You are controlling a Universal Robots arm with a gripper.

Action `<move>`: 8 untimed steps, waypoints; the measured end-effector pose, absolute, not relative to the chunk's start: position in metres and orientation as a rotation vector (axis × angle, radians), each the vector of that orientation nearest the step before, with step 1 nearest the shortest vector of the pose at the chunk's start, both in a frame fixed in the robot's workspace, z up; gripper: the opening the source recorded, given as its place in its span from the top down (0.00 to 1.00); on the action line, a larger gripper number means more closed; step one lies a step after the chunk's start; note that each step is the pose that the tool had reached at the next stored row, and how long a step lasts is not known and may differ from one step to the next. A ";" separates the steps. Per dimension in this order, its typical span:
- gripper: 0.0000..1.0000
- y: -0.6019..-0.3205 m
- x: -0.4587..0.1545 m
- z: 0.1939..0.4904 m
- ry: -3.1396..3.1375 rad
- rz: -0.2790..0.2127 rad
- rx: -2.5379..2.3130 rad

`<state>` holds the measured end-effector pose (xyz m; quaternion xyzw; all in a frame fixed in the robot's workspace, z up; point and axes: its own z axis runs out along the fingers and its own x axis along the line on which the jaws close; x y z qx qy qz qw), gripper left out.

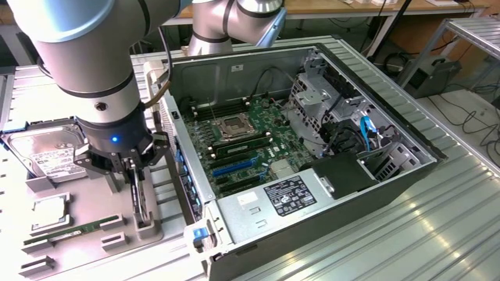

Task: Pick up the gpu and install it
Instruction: 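Pick up the gpu and move the gpu toward the slot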

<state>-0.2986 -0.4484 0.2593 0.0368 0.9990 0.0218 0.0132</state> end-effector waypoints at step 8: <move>0.74 -0.448 -0.299 0.261 3.112 0.068 0.115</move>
